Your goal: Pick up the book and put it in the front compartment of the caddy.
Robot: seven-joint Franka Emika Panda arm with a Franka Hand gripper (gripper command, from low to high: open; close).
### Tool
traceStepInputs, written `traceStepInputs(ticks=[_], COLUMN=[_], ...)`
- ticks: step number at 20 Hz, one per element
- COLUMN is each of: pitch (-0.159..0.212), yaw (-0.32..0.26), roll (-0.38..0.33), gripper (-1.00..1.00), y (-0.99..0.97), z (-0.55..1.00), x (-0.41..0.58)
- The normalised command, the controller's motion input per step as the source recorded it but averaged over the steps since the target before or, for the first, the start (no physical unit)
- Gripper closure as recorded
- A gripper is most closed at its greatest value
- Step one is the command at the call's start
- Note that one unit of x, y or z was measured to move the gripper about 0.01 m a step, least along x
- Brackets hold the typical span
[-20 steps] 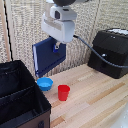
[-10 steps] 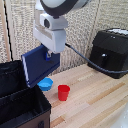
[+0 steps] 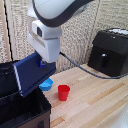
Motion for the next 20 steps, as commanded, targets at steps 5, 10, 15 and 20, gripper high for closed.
traceStepInputs(ticks=[5, 10, 15, 20], pitch=[0.004, 0.003, 0.051, 0.067], yaw=[-0.083, -0.076, -0.062, -0.05], roll=[-0.076, -0.127, -0.087, -0.076], gripper=[1.0, 1.0, -1.0, -1.0], y=[0.8, 0.73, 0.55, 0.37], z=[0.03, 0.0, 0.0, 0.02], x=[0.136, 0.192, 0.107, 0.069])
